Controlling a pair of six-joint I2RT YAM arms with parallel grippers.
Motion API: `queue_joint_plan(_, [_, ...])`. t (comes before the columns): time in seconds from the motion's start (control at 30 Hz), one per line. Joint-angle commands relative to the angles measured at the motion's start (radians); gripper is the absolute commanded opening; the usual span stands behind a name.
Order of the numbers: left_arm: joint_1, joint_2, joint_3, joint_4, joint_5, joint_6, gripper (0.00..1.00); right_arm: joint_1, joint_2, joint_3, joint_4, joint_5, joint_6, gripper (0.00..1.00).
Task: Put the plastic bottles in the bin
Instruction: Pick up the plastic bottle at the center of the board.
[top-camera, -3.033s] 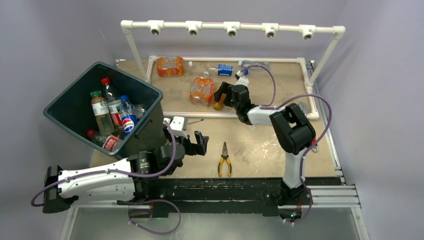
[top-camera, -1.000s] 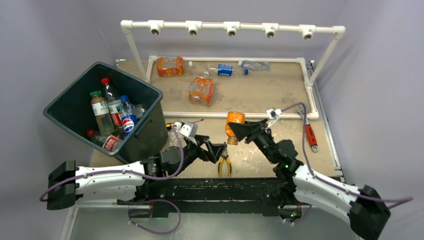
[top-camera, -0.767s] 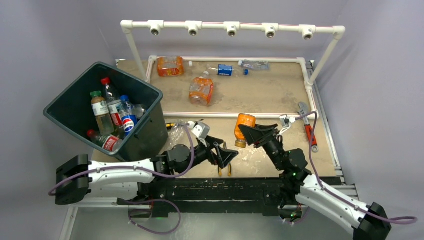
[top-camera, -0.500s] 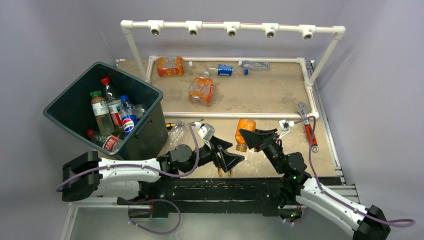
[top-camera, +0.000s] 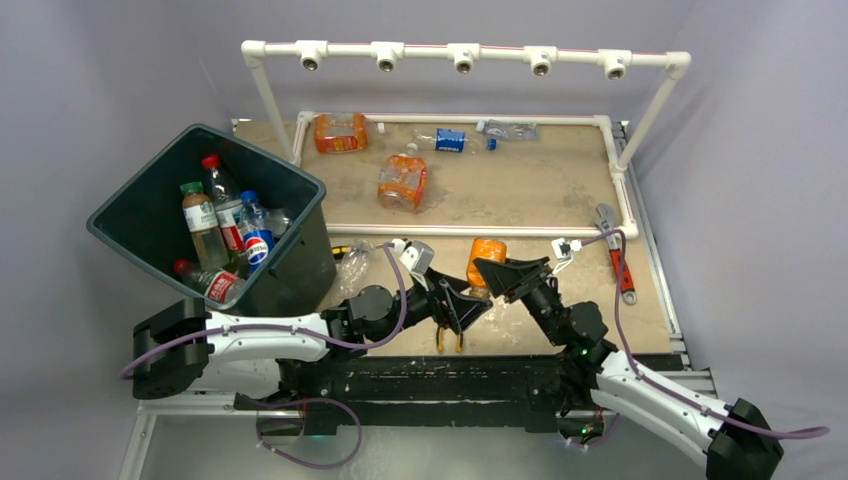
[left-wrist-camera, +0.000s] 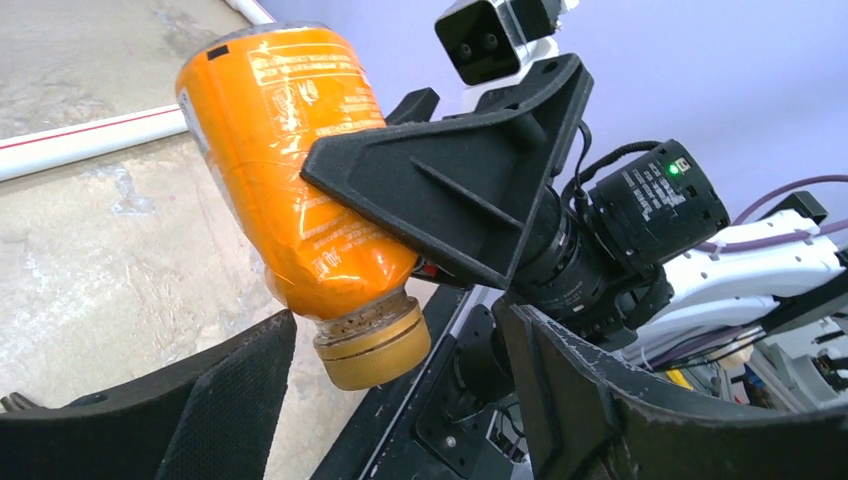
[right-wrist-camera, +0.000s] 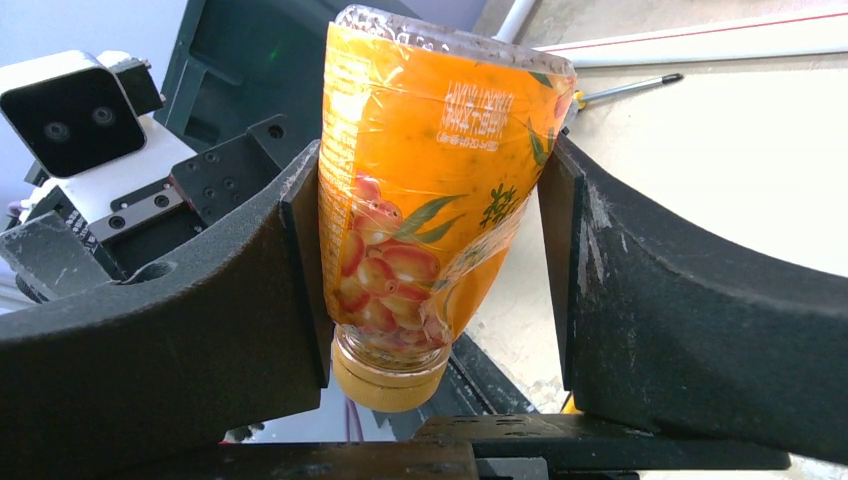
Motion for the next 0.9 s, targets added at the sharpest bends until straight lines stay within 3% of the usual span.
queue_joint_plan(0.0, [-0.006,-0.002,0.024,0.019,-0.061,-0.015,0.74,0.007,0.014,0.02,0.087,-0.031,0.01,0.2])
queue_joint_plan(0.4, [-0.006,0.039,0.027,0.019,-0.056,-0.032,0.7,0.01,-0.016,0.04,0.087,-0.075,0.006,0.21])
queue_joint_plan(0.6, [-0.006,0.056,0.047,0.032,-0.039,-0.023,0.47,0.015,0.015,0.037,0.112,-0.098,0.011,0.22])
queue_joint_plan(0.67, [-0.006,0.061,0.047,0.033,-0.034,-0.027,0.47,0.016,0.021,0.036,0.115,-0.099,0.01,0.23])
queue_joint_plan(0.77, [-0.006,0.071,0.05,0.03,-0.028,-0.032,0.58,0.016,0.022,0.032,0.12,-0.099,0.008,0.25])
queue_joint_plan(0.87, [-0.006,0.08,0.053,0.029,-0.02,-0.034,0.56,0.017,0.025,0.034,0.121,-0.102,0.006,0.27])
